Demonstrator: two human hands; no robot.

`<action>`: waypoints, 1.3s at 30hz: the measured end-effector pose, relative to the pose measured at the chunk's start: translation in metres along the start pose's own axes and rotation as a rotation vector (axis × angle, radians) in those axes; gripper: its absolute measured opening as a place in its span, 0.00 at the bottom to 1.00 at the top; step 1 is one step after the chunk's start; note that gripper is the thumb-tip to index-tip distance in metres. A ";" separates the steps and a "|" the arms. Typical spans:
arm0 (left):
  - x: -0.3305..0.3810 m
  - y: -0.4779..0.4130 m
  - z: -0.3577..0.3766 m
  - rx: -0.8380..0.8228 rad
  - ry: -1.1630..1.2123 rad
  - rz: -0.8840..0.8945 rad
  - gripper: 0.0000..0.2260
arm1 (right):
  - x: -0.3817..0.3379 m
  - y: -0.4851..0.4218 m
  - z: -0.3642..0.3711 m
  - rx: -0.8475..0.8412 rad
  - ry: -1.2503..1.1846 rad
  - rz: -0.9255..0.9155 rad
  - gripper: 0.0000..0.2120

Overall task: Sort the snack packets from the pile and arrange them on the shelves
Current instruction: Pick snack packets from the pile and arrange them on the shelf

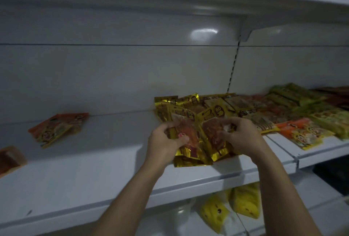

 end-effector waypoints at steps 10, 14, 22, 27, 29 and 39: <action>-0.010 0.016 0.026 0.187 -0.831 0.215 0.17 | 0.023 -0.015 0.014 -0.032 0.597 -0.130 0.21; -0.011 0.019 0.033 0.120 -0.950 0.329 0.25 | 0.021 -0.012 0.020 -0.016 0.649 -0.288 0.18; -0.021 0.016 0.042 0.085 -1.133 0.314 0.30 | 0.024 -0.016 0.038 -0.083 0.650 -0.348 0.19; -0.023 0.014 0.043 0.061 -1.155 0.299 0.26 | 0.026 -0.019 0.040 -0.087 0.640 -0.318 0.19; -0.024 0.014 0.042 0.049 -1.144 0.295 0.26 | 0.025 -0.019 0.039 -0.088 0.614 -0.318 0.18; -0.005 0.010 0.026 0.064 -1.095 0.366 0.25 | -0.026 -0.019 0.030 -0.006 0.536 -0.396 0.24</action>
Point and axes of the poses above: each hand's wrist, its own y-axis away from the middle knuckle, its own z-axis out of the palm, x = y × z, the point moved 5 cm from there along -y, towards the middle knuckle, and after that the axes turned 3 degrees about -y, right-handed, at the moved point
